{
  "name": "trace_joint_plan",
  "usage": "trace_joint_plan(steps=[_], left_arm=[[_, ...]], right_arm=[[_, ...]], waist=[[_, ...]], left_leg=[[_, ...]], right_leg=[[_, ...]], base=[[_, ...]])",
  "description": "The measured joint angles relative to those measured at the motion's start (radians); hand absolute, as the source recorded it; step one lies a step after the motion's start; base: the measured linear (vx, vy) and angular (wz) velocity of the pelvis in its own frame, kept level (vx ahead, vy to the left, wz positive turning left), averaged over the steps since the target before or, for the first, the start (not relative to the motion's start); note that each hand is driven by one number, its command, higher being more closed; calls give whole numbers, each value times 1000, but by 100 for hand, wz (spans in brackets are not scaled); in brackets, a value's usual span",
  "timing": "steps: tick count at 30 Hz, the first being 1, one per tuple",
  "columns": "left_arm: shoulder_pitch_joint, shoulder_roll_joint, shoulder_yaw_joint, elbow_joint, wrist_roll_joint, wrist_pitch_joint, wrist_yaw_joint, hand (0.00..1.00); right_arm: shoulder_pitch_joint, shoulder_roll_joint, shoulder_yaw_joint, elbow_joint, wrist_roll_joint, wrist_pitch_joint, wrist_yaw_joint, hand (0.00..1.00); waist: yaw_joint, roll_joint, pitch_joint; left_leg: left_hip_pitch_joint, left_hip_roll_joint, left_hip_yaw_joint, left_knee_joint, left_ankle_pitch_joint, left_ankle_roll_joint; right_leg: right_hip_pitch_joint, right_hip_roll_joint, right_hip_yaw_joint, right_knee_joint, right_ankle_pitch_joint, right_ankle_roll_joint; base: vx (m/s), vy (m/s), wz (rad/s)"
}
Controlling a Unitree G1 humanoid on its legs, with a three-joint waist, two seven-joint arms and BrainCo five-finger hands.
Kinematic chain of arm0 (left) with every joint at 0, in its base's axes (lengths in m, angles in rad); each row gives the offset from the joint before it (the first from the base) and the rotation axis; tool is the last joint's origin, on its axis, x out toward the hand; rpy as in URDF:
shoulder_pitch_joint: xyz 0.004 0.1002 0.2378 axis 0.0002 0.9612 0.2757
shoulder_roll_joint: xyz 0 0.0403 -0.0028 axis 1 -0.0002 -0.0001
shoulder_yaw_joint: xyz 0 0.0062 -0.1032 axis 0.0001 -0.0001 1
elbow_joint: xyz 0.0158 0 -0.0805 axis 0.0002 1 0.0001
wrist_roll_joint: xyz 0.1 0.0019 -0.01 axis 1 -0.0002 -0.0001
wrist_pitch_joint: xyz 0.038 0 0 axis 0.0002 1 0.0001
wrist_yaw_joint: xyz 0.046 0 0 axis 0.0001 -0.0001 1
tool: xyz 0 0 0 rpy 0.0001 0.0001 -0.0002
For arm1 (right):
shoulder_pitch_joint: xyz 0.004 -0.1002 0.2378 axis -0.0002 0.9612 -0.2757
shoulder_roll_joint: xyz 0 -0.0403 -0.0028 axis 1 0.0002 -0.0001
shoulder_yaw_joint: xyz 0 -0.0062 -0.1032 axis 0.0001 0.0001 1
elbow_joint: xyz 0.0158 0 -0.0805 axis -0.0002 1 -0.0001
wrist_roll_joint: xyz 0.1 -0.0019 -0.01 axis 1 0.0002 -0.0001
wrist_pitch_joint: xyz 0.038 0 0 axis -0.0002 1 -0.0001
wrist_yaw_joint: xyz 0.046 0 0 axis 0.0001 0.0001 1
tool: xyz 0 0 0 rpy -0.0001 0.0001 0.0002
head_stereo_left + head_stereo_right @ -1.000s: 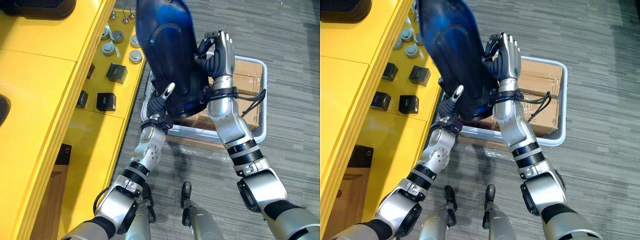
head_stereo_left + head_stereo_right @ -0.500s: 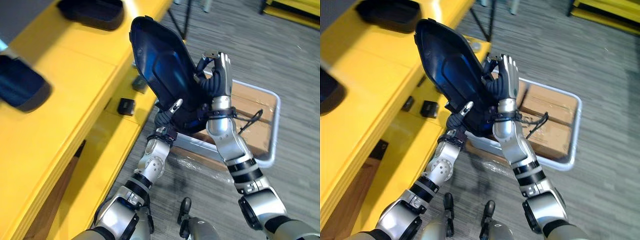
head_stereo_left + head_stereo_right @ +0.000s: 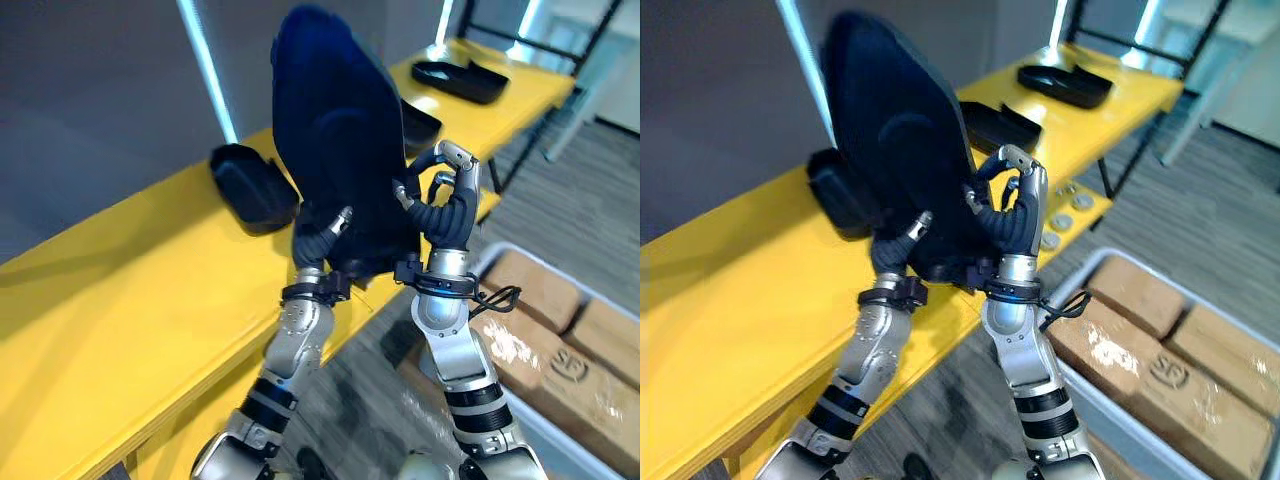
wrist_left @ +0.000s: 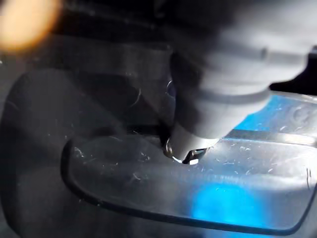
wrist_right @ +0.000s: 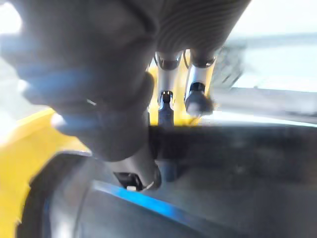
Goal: Walk over and take plastic housings, then place them on the shelf
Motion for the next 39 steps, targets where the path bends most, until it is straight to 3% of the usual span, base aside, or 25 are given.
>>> trace_joint_plan(steps=[1, 3, 4, 6, 8, 11, 13, 15, 20, 26, 30, 33, 37, 39], left_arm=[[0, 0, 9, -20, 16, -2, 3, 100], [0, 2, 24, -100, 80, -16, 8, 100], [0, 4, 26, -109, 95, -21, 8, 100], [43, 12, 33, -155, 145, -28, 13, 100], [126, -6, 50, -221, 173, -43, 20, 100], [198, -43, 45, -250, 238, -48, 6, 100], [249, -62, 40, -249, 280, -46, -5, 100], [289, -65, 55, -249, 312, -42, -3, 100], [448, -44, 214, -250, 430, 13, 6, 100], [540, 6, 437, -263, 535, 53, 17, 100], [548, 29, 541, -269, 534, 60, -3, 100], [548, 55, 569, -264, 522, 72, -33, 100], [546, 131, 635, -190, 427, 100, -112, 100], [525, 219, 658, -106, 326, 127, -181, 100]], right_arm=[[3, 3, 1, 9, 3, 0, 7, 0], [56, 2, 0, 14, 10, 0, 26, 0], [70, 1, -1, 14, 10, 0, 29, 0], [142, 4, 20, 10, 47, 0, 59, 0], [206, -10, 67, 4, 69, -1, 99, 0], [279, -8, 98, -16, 118, -2, 152, 0], [303, -8, 88, -75, 156, -5, 166, 0], [318, -6, 66, -128, 164, -19, 174, 0], [398, 17, -34, -235, 233, -33, 208, 0], [469, 3, -261, -331, 563, -88, 337, 0], [558, 16, -322, -346, 685, -113, 394, 0], [608, 43, -327, -343, 708, -113, 403, 0], [654, 55, -327, -318, 707, -110, 414, 0], [668, 55, -326, -291, 708, -100, 423, 0]], waist=[[0, 0, 0], [-3, -1, -4], [-4, -2, -6], [0, -35, -53], [3, 18, -89], [9, 39, -102], [7, 42, -104], [13, 47, -110], [37, 46, -129], [39, 43, -147], [37, 42, -167], [35, 42, -172], [34, 43, -175], [35, 42, -178]], left_leg=[[4, 0, -22, 0, 0, -2], [2, 0, -113, 2, -3, -27], [1, -1, -134, 5, -7, -37], [3, -26, -207, 18, -31, -86], [-15, 37, -243, 37, -51, -122], [-7, 98, -298, 35, -50, -165], [-10, 103, -323, 35, -34, -182], [-21, 101, -289, 31, -24, -173], [-8, 62, -310, -49, 17, -171], [31, 45, -342, -168, 85, -174], [37, 36, -349, -215, 114, -167], [37, 33, -357, -240, 131, -165], [27, 34, -357, -259, 142, -160], [4, 34, -356, -258, 146, -158]], right_leg=[[-4, 31, 32, -62, -9, 7], [3, 144, 211, -347, -9, 24], [12, 158, 241, -406, -2, 32], [46, 146, 226, -568, 156, 87], [98, 193, 173, -655, 170, 67], [182, 245, 88, -730, 179, 50], [233, 244, 19, -767, 175, 43], [260, 236, -30, -798, 175, 43], [305, 215, -97, -861, 175, 44], [334, 210, -160, -872, 175, 44], [336, 209, -174, -886, 175, 44], [334, 209, -185, -893, 175, 44], [319, 211, -189, -893, 178, 44], [295, 213, -188, -893, 181, 42]], base=[[256, -174, 106], [277, -234, 117], [303, -306, 116], [335, -350, 94], [310, -263, 42], [245, -226, 47], [132, -158, 87], [81, -37, 85], [36, 38, 47], [-13, 25, 36], [-47, 22, 11], [-68, 6, 12], [-58, 8, 3], [-17, 7, -1]])
